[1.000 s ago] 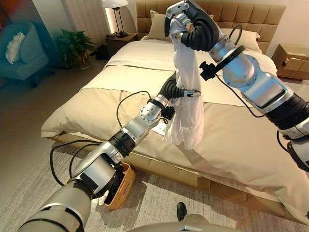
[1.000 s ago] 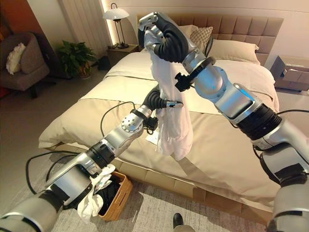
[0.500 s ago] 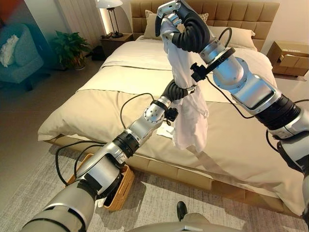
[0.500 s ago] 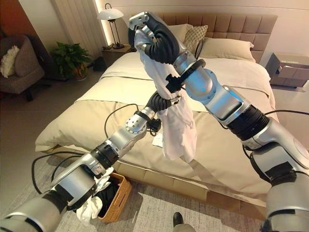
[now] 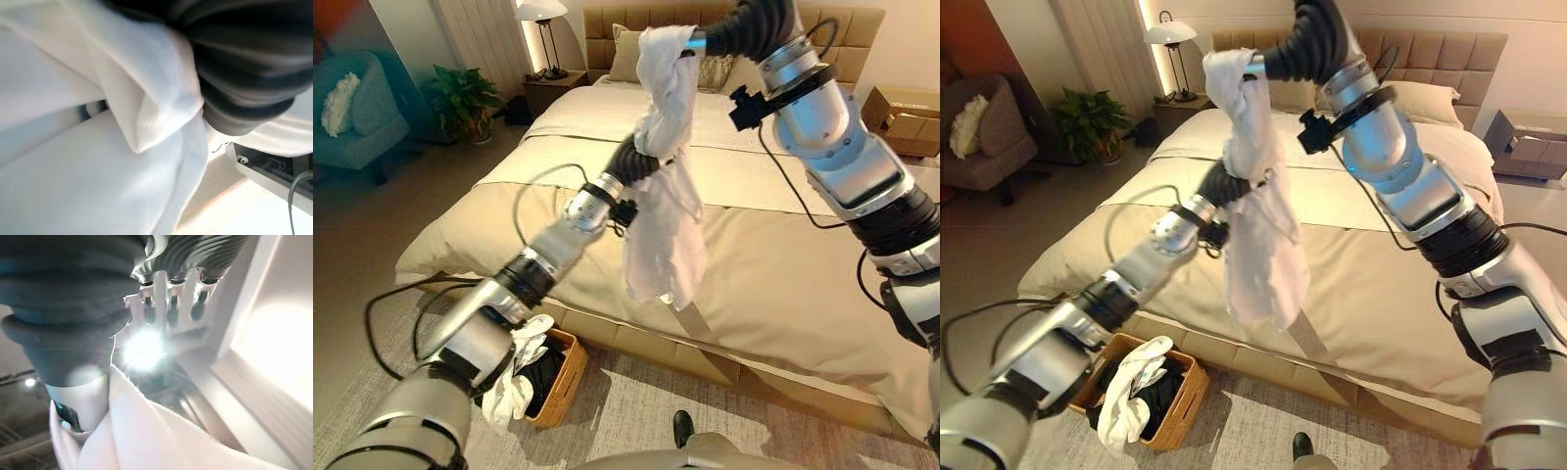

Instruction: Pick up clothes into the bucket

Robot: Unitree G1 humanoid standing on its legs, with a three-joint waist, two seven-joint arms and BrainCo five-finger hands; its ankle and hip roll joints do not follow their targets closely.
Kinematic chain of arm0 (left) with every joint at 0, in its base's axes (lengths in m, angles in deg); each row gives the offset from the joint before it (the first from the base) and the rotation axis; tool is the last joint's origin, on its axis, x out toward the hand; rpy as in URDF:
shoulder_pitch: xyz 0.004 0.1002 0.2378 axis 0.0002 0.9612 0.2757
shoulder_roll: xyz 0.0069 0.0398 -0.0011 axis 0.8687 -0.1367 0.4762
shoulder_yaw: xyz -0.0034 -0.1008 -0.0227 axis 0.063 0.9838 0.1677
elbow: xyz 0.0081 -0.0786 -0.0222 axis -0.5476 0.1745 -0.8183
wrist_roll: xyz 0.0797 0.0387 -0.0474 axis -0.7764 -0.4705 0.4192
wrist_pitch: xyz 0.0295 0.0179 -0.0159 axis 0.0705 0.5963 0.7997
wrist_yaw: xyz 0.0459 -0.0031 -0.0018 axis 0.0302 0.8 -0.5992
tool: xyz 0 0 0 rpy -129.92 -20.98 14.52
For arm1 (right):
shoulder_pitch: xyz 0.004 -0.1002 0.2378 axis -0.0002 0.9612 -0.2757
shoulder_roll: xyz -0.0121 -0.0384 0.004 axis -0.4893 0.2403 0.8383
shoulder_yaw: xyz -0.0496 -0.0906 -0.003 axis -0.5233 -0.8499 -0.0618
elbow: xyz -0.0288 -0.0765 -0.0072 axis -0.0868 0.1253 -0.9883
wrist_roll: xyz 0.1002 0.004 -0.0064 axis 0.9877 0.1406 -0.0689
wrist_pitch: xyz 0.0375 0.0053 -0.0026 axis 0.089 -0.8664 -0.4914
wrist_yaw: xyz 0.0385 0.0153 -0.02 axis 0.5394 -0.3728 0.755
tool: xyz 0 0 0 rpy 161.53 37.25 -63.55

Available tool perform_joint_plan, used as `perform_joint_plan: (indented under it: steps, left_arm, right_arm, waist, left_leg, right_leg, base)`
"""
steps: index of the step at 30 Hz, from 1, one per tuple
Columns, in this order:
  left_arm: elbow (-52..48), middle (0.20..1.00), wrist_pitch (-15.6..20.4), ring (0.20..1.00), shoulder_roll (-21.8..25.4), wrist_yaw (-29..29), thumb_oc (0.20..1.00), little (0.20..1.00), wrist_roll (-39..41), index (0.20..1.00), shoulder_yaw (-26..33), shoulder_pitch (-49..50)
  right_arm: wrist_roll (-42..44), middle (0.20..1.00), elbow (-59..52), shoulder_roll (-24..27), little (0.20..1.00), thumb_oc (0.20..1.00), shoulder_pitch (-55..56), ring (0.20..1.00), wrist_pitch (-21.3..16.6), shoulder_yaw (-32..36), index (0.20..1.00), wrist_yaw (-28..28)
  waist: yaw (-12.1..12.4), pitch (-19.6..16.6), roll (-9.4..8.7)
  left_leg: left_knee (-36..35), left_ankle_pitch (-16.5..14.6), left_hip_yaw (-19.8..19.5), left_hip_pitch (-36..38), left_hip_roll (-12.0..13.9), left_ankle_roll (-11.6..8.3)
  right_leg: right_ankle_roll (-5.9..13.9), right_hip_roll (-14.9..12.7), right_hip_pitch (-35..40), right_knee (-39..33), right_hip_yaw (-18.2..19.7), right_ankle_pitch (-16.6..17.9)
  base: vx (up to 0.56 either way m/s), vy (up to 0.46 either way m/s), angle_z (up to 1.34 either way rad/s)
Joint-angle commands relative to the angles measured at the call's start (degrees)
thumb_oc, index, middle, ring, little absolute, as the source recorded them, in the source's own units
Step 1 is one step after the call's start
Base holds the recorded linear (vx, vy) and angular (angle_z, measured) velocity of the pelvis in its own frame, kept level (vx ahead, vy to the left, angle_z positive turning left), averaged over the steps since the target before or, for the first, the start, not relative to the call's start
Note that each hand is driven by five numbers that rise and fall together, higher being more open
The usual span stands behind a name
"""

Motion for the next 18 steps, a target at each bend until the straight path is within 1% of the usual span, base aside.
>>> perform_joint_plan:
  steps: [1, 2, 4, 7, 9, 10, 11, 12, 15, 16, 17, 18]
  left_arm:
    - [0.64, 0.200, 4.75, 0.200, 8.64, 1.21, 0.200, 0.200, 2.91, 0.200, 1.81, -9.84]
    - [0.50, 0.200, 5.08, 0.200, 11.56, 1.35, 0.200, 0.200, 3.51, 0.200, 2.86, -9.65]
    - [0.33, 0.200, 5.43, 0.200, 15.82, 1.44, 0.200, 0.200, 4.53, 0.200, 3.87, -9.55]
    - [0.40, 0.200, 6.41, 0.200, 22.41, 2.45, 0.200, 0.200, 6.19, 0.200, 8.66, -7.25]
    - [-0.48, 0.200, 6.82, 0.200, 25.22, 3.11, 0.200, 0.200, 6.47, 0.200, 11.93, -4.44]
    - [-0.52, 0.200, 6.81, 0.200, 25.22, 3.12, 0.200, 0.200, 6.46, 0.200, 11.93, -4.39]
    - [-0.82, 0.200, 7.29, 0.200, 27.89, 4.15, 0.200, 0.200, 6.08, 0.200, 16.47, -0.95]
    - [-1.41, 0.200, 7.32, 0.200, 28.51, 4.42, 0.200, 0.200, 5.67, 0.200, 18.40, 0.98]
    - [-0.73, 0.200, 7.35, 0.200, 31.26, 5.71, 0.200, 0.200, 3.61, 0.200, 24.60, 6.18]
    - [-0.92, 0.200, 7.35, 0.200, 31.29, 5.70, 0.200, 0.200, 3.57, 0.200, 24.77, 6.60]
    - [0.46, 0.200, 7.41, 0.200, 32.97, 6.10, 0.200, 0.200, 2.64, 0.200, 27.33, 8.38]
    - [1.07, 0.200, 7.48, 0.200, 33.73, 6.32, 0.200, 0.200, 2.43, 0.200, 28.55, 9.25]
  right_arm:
    - [1.92, 1.000, -0.75, 3.14, 1.000, 1.000, 1.04, 1.000, -3.20, 5.62, 1.000, 1.56]
    - [2.72, 1.000, -1.19, 3.57, 1.000, 1.000, 2.78, 1.000, -3.65, 7.03, 1.000, 1.55]
    - [4.22, 1.000, -2.25, 3.49, 1.000, 1.000, 6.25, 1.000, -4.24, 9.82, 1.000, 1.31]
    - [6.64, 1.000, -3.33, 3.11, 1.000, 1.000, 14.38, 1.000, -5.07, 15.14, 1.000, 1.15]
    - [6.95, 1.000, -4.69, 1.74, 1.000, 1.000, 21.16, 1.000, -4.96, 19.04, 1.000, 0.49]
    - [6.93, 1.000, -4.77, 1.73, 1.000, 1.000, 21.26, 1.000, -4.93, 19.09, 1.000, 0.49]
    - [7.20, 1.000, -5.40, -0.47, 1.000, 1.000, 29.20, 1.000, -4.96, 23.95, 1.000, -0.22]
    - [6.92, 1.000, -5.73, -1.66, 1.000, 1.000, 32.81, 1.000, -4.74, 25.76, 1.000, -0.61]
    - [6.95, 1.000, -3.10, -7.43, 1.000, 1.000, 45.03, 1.000, -4.70, 30.04, 1.000, -2.26]
    - [6.90, 1.000, -3.33, -7.54, 1.000, 1.000, 45.39, 1.000, -4.68, 30.09, 1.000, -2.32]
    - [8.24, 1.000, -1.54, -12.15, 1.000, 1.000, 53.22, 1.000, -4.77, 31.29, 1.000, -4.48]
    - [8.64, 1.000, -0.59, -14.21, 1.000, 1.000, 56.87, 1.000, -4.63, 31.73, 1.000, -5.62]
  waist:
    - [3.01, -1.10, -2.15]
    - [3.17, -1.13, -1.83]
    - [3.28, -1.25, -1.67]
    - [3.42, -1.13, -1.04]
    - [3.37, -1.22, -0.80]
    - [3.38, -1.25, -0.82]
    - [3.18, -0.94, -0.46]
    - [3.08, -1.13, -0.42]
    - [2.67, -0.70, -0.03]
    - [2.59, -0.86, -0.05]
    - [2.10, -0.56, 0.21]
    - [2.00, -0.26, 0.32]
  left_leg:
    - [2.46, 1.77, -2.05, -5.24, -2.31, -0.79]
    - [2.56, 1.78, -2.10, -5.21, -2.27, -0.85]
    - [2.71, 1.81, -2.21, -5.21, -2.08, -1.00]
    - [3.00, 1.80, -2.10, -5.22, -1.92, -1.17]
    - [3.17, 1.77, -2.07, -5.18, -1.74, -1.28]
    - [3.17, 1.77, -2.07, -5.19, -1.75, -1.28]
    - [3.25, 1.77, -2.10, -5.09, -1.50, -1.38]
    - [3.23, 1.78, -2.19, -5.03, -1.39, -1.43]
    - [3.44, 1.84, -2.40, -4.97, -0.98, -1.56]
    - [3.45, 1.80, -2.44, -4.94, -0.97, -1.58]
    - [3.66, 1.95, -2.77, -5.13, -0.67, -1.74]
    - [3.76, 2.11, -2.86, -5.28, -0.45, -1.87]
  right_leg:
    - [5.65, -3.28, 8.28, 0.71, -3.21, -8.28]
    - [5.63, -3.27, 8.33, 0.72, -3.30, -8.33]
    - [5.60, -3.27, 8.47, 0.66, -3.52, -8.43]
    - [5.50, -3.17, 8.49, 0.64, -3.65, -8.63]
    - [5.37, -3.07, 8.64, 0.61, -3.72, -8.89]
    - [5.37, -3.08, 8.64, 0.61, -3.73, -8.89]
    - [5.15, -2.90, 8.80, 0.70, -3.83, -9.24]
    - [5.04, -2.80, 8.93, 0.71, -3.95, -9.41]
    - [4.62, -2.46, 8.98, 1.12, -4.05, -9.89]
    - [4.61, -2.45, 9.02, 1.15, -4.09, -9.96]
    - [4.34, -2.15, 8.86, 1.64, -4.27, -10.35]
    - [4.18, -2.05, 8.71, 1.87, -4.36, -10.51]
  base:
    - [0.01, -0.037, 0.05]
    - [0.01, -0.034, 0.10]
    - [0.01, -0.036, 0.09]
    - [0.00, -0.033, 0.05]
    - [0.01, -0.024, 0.08]
    - [0.02, -0.037, 0.07]
    - [0.02, -0.041, 0.03]
    - [0.02, -0.057, 0.03]
    - [0.02, -0.045, 0.03]
    - [0.00, -0.062, 0.01]
    - [-0.01, -0.066, 0.02]
    - [-0.01, -0.096, 0.06]
